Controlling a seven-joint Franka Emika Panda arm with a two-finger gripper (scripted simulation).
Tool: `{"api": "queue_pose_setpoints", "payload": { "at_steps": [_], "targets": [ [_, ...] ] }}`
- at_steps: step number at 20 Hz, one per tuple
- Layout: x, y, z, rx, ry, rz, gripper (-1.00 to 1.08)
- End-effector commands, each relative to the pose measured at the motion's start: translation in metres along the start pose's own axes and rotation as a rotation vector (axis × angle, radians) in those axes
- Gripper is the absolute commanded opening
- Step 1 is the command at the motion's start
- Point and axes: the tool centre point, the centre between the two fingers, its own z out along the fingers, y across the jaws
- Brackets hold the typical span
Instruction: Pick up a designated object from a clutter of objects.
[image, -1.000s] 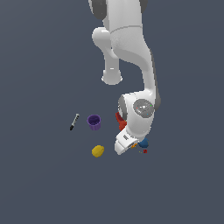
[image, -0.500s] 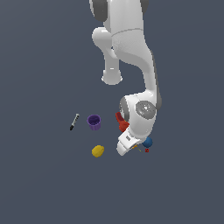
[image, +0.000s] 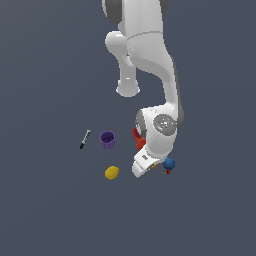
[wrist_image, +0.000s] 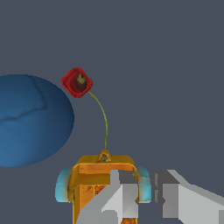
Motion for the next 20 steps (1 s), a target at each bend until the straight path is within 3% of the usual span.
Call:
{"api": "queue_pose_setpoints", "payload": {
  "at_steps": [1,9,20],
  "targets": [
    [-0.003,0.004,-0.006,0.0,0.0,0.0,-1.0],
    [-0.026,0.033,-0.047,0.002,-0.003,-0.001,-1.0],
    [-0.081,0.104,-0.148,0.009,-0.008,-0.005,-1.0]
  ]
}}
